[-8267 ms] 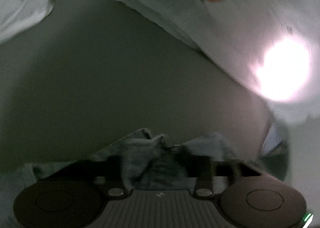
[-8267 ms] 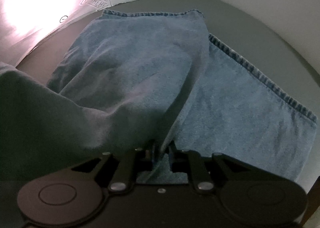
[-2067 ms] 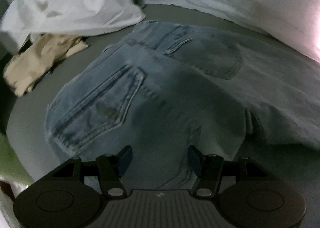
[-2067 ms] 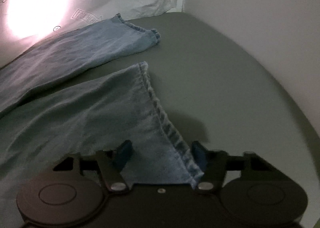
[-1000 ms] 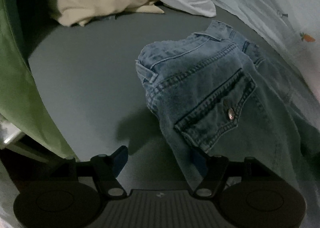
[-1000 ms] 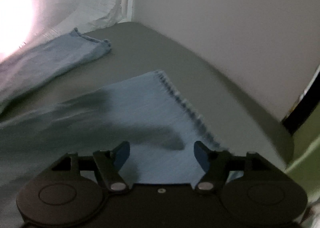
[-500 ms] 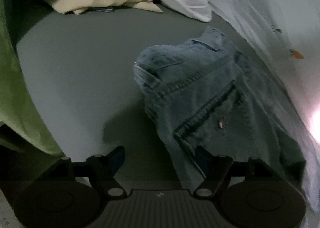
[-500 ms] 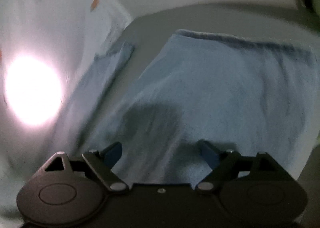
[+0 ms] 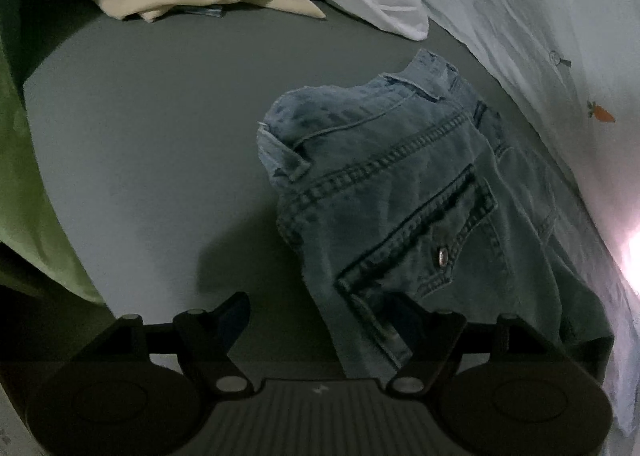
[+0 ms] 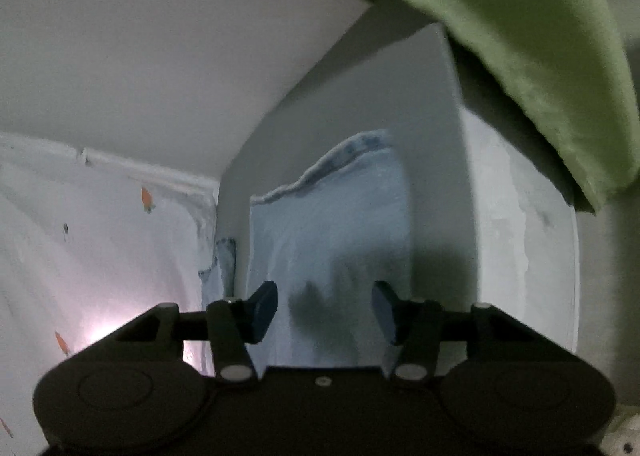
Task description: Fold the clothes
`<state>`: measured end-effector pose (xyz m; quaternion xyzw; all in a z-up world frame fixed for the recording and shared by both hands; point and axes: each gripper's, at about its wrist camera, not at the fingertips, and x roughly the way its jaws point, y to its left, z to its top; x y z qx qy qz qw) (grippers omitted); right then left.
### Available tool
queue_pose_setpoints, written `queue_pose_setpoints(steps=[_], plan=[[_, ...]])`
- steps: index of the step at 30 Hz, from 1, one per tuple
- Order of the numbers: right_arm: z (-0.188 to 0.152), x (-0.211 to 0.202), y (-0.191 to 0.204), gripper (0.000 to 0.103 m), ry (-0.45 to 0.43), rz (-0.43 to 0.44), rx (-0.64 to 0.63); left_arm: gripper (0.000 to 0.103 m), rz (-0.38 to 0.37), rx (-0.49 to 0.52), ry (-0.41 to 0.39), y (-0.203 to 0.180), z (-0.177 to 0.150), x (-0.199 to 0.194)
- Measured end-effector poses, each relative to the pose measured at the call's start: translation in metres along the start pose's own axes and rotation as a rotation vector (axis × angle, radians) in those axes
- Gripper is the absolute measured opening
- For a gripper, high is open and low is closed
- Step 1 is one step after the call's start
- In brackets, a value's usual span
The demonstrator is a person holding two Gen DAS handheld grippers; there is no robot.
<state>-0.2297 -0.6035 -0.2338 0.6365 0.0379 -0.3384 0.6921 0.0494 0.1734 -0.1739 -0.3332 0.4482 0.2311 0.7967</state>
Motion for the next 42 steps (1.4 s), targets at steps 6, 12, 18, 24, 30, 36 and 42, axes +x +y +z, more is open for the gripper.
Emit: queue_pose_setpoints(steps=[6, 12, 18, 24, 30, 36, 42], plan=[[-0.001, -0.014, -0.011, 0.052, -0.016, -0.050, -0.023, 0.082, 0.018, 0.020, 0.022, -0.007, 0.004, 0.005], [-0.010, -0.002, -0.005, 0.052, 0.044, -0.106, -0.117, 0.088, 0.035, 0.045, 0.027, -0.014, 0.003, 0.009], [-0.015, 0.006, 0.006, 0.008, 0.047, -0.180, -0.180, 0.076, 0.011, -0.021, 0.011, -0.014, 0.010, 0.007], [-0.015, 0.002, 0.016, 0.005, 0.053, -0.118, -0.162, 0.054, -0.005, -0.099, 0.018, -0.013, 0.015, 0.010], [-0.018, 0.009, 0.015, 0.013, 0.051, -0.211, -0.170, 0.050, -0.017, -0.114, 0.005, -0.009, 0.015, 0.011], [-0.023, -0.016, 0.035, 0.002, -0.051, -0.116, -0.171, 0.034, -0.006, -0.071, -0.039, -0.019, 0.016, -0.011], [-0.018, -0.037, 0.057, 0.002, -0.069, -0.022, -0.230, 0.028, -0.053, -0.067, -0.046, -0.015, 0.023, -0.030]])
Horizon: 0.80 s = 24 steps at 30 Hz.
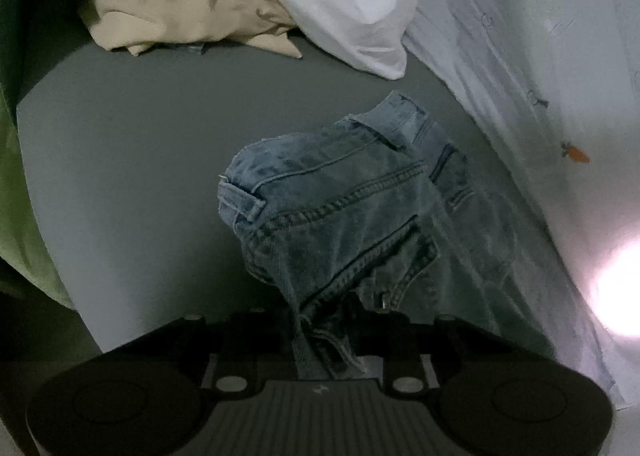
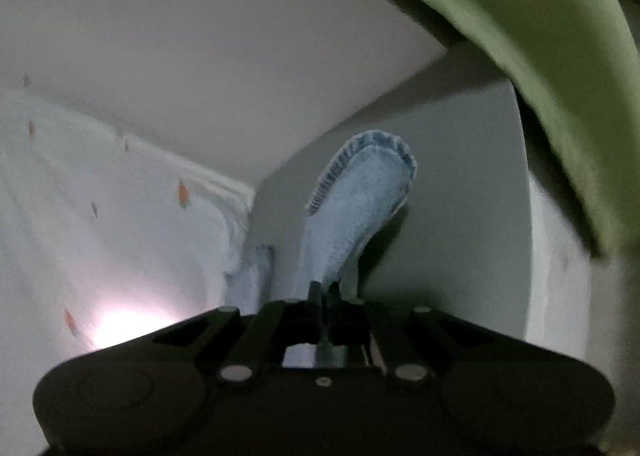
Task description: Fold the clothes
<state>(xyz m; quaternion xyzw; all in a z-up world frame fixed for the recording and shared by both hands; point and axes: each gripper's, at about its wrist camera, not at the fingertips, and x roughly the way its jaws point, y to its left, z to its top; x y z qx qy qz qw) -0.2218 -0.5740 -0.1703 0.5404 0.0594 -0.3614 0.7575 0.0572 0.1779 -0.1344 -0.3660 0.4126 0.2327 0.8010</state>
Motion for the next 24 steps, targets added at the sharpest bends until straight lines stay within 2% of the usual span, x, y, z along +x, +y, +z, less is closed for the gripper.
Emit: queue_pose_setpoints(steps=[2, 3, 6, 13, 14, 17, 20, 24], plan=[[-0.002, 0.005, -0.001, 0.002, 0.014, -0.033, 0.010, 0.026, 0.012, -0.052, 0.012, 0.002, 0.000, 0.006], [-0.004, 0.005, -0.002, 0.002, 0.010, -0.018, 0.040, 0.026, 0.008, -0.065, 0.011, 0.000, 0.000, 0.007], [-0.005, 0.004, 0.012, 0.002, -0.012, 0.017, 0.047, 0.025, -0.003, -0.030, -0.013, -0.010, 0.003, 0.001], [0.014, 0.016, 0.069, 0.002, -0.038, 0.121, -0.023, 0.017, -0.099, -0.119, -0.056, -0.017, 0.023, -0.013], [0.016, 0.020, 0.078, 0.002, -0.042, 0.141, -0.022, 0.010, -0.108, -0.121, -0.068, -0.020, 0.026, -0.015], [0.019, 0.032, 0.100, 0.002, -0.049, 0.186, -0.027, 0.010, -0.152, -0.133, -0.094, -0.030, 0.036, -0.022], [0.021, 0.046, 0.122, 0.002, -0.051, 0.221, -0.040, 0.010, -0.183, -0.120, -0.132, -0.047, 0.045, -0.030], [0.023, 0.069, 0.147, 0.002, -0.041, 0.244, -0.073, 0.011, -0.181, -0.042, -0.161, -0.074, 0.056, -0.031]])
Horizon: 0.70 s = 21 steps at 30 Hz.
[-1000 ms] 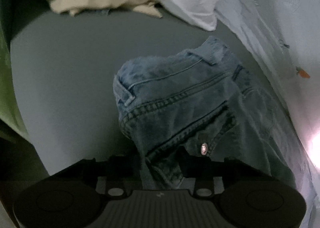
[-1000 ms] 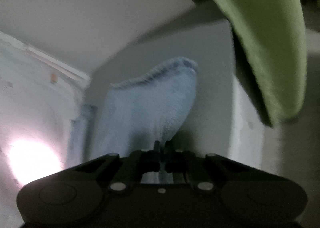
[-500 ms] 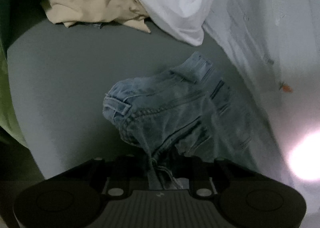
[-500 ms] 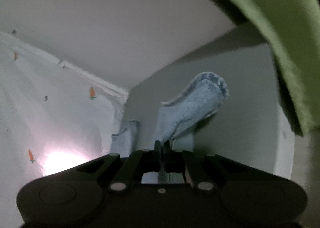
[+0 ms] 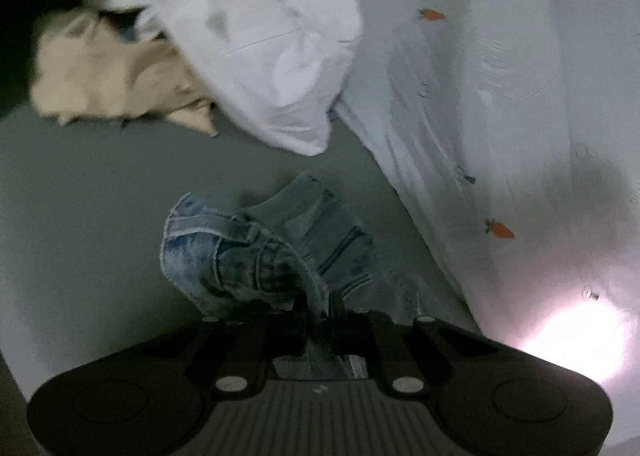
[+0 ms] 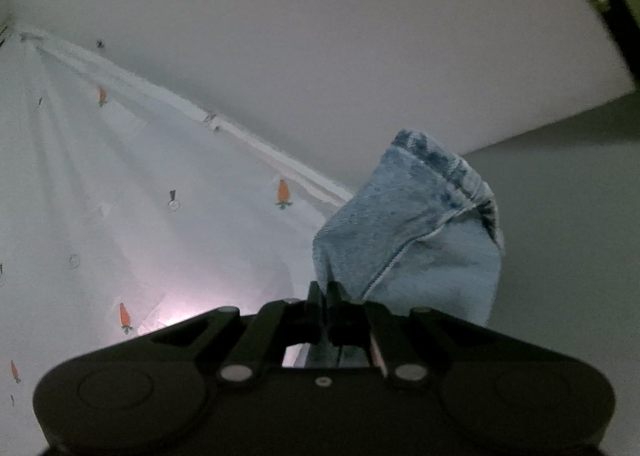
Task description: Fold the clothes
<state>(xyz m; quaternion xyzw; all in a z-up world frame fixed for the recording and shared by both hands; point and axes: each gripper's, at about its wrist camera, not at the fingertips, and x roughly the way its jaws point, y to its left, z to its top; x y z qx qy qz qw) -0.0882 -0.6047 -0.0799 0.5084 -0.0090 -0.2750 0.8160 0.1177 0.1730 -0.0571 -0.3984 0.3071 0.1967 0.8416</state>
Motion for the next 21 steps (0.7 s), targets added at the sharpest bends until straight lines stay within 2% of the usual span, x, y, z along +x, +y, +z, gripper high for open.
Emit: queue_pose_setpoints(steps=[9, 14, 21], plan=[[-0.001, 0.059, 0.021, 0.002, 0.012, -0.002, -0.040, 0.011, -0.010, -0.025, -0.028, -0.030, 0.020, 0.024], [0.001, 0.088, 0.034, 0.002, 0.009, 0.025, -0.062, 0.011, -0.002, -0.045, -0.053, -0.048, 0.030, 0.048], [-0.010, 0.157, 0.068, 0.002, 0.066, -0.016, -0.147, 0.011, 0.073, -0.032, -0.057, -0.072, 0.035, 0.083]])
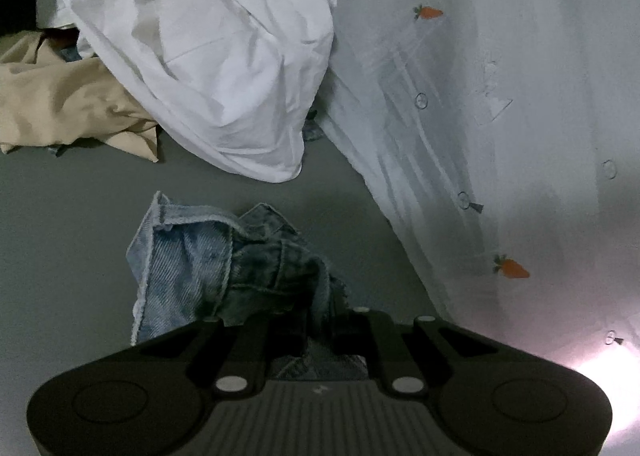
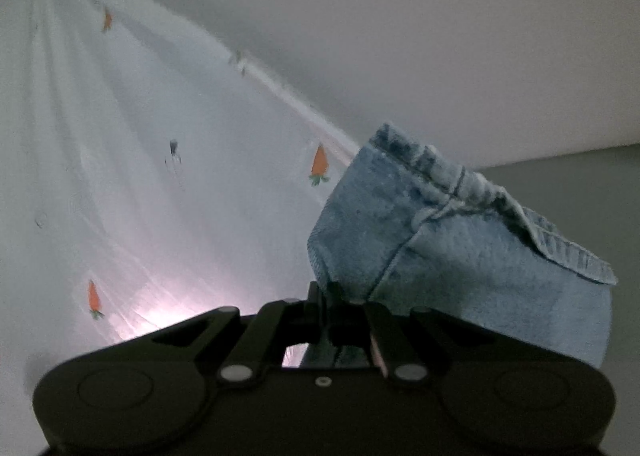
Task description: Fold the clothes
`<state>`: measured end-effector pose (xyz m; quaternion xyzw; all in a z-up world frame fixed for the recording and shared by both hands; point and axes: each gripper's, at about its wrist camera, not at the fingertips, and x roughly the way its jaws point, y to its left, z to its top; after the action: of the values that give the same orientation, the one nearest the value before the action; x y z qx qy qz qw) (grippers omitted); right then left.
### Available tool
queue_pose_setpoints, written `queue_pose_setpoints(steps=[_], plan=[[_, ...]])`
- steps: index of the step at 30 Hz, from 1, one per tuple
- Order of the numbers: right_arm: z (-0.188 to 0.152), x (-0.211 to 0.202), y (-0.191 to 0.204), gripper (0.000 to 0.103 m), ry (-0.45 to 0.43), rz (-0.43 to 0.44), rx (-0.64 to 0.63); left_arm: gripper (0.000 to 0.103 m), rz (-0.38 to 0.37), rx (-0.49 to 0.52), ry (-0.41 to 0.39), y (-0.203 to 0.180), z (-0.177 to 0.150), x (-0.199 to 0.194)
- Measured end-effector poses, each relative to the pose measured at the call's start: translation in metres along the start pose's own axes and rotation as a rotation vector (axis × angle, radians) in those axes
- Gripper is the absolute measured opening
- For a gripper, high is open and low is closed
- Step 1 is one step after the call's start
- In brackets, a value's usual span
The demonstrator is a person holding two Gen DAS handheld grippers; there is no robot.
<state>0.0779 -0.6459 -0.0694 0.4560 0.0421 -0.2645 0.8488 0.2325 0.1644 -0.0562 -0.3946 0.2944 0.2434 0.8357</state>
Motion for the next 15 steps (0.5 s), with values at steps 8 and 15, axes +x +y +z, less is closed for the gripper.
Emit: queue_pose_setpoints(steps=[8, 15], plan=[[-0.011, 0.096, 0.050, 0.002, 0.072, -0.017, -0.144, 0.011, 0.084, -0.022, -0.010, -0.021, 0.010, 0.034], [-0.045, 0.216, 0.093, 0.002, 0.119, -0.001, -0.214, 0.011, 0.118, 0.031, -0.045, -0.055, 0.028, 0.087]])
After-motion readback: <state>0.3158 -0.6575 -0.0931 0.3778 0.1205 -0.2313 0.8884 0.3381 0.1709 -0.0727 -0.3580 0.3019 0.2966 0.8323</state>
